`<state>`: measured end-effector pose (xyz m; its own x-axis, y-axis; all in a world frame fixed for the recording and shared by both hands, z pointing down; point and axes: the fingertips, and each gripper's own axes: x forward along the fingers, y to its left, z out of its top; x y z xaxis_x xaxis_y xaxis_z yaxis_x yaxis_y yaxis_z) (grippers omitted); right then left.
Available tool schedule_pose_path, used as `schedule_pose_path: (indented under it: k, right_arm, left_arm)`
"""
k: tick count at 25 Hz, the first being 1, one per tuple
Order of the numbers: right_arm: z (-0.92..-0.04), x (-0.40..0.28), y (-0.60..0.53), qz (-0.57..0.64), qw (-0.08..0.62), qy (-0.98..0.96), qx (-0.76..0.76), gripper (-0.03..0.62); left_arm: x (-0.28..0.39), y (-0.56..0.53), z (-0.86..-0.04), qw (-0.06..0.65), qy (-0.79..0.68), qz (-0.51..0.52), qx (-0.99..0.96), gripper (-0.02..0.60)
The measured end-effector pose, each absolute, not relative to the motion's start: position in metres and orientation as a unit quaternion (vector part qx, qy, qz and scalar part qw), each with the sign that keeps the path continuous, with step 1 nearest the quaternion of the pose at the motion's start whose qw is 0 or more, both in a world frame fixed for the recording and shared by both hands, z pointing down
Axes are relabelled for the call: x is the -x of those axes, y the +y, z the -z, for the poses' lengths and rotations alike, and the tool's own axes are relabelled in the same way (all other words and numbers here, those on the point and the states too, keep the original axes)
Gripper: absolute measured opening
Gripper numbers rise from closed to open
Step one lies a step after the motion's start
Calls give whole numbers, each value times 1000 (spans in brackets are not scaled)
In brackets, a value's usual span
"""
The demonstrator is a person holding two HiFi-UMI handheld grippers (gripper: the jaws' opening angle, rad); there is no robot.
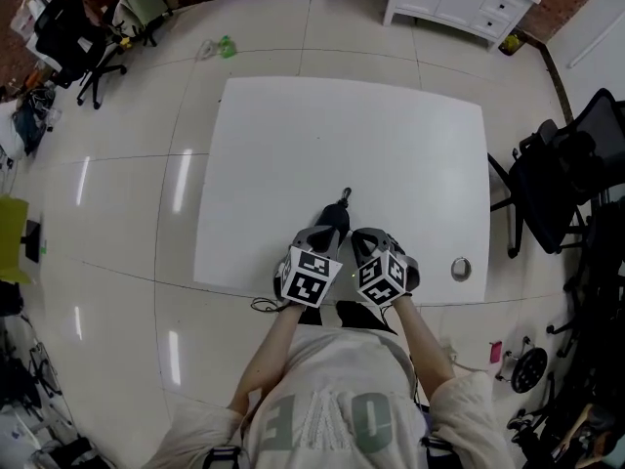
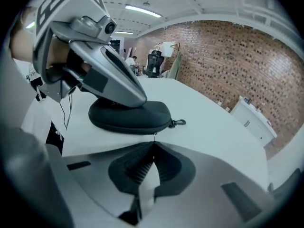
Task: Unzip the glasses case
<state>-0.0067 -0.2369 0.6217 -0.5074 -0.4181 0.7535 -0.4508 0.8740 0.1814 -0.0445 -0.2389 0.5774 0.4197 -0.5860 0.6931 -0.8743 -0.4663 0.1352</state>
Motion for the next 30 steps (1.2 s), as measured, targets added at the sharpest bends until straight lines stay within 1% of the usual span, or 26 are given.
schedule_pose_path:
  k: [2,5,7,9,11,17,21,26,30]
  right_arm:
    - [-626,-10,-218,-45,435,-858,-269,0]
    - [-632,-34,-193,-100,417,-844,-323,0]
    - [-632,-43,-190,-119,403,-836,-354,0]
    - [-630,-44,-191,-129,394,-834,-363,0]
    - [-626,-40,-189,-128,391,-838,-359,0]
    - [-620,-24,-170,-131,387,-852,-328,0]
    - [-626,-20,-162,-123,395,-852,-320,0]
    - [-626,-54,-192,-85,415,-831,-360,0]
    - [-625,-66,-227,-41,436,-826,-355,0]
  left_arm:
    - [44,-237,-572,261,-464,-273,-802,5]
    - [31,-221,-557,354,-462,-194,-790,5]
    - [18,-207,-561,394,-453,-180,-779,5]
    - [14,-200,-573,388,-454,-205,-775,5]
    - [19,-202,-579,362,-466,-224,-776,5]
    - [21,-212,-578,314,-475,-235,-787,5]
    - [18,-208,-579,307,-469,-238,-793,5]
    - [16,-207,-580,310,-465,-230,-797,5]
    - [17,-207,-580,316,-467,-227,-794,5]
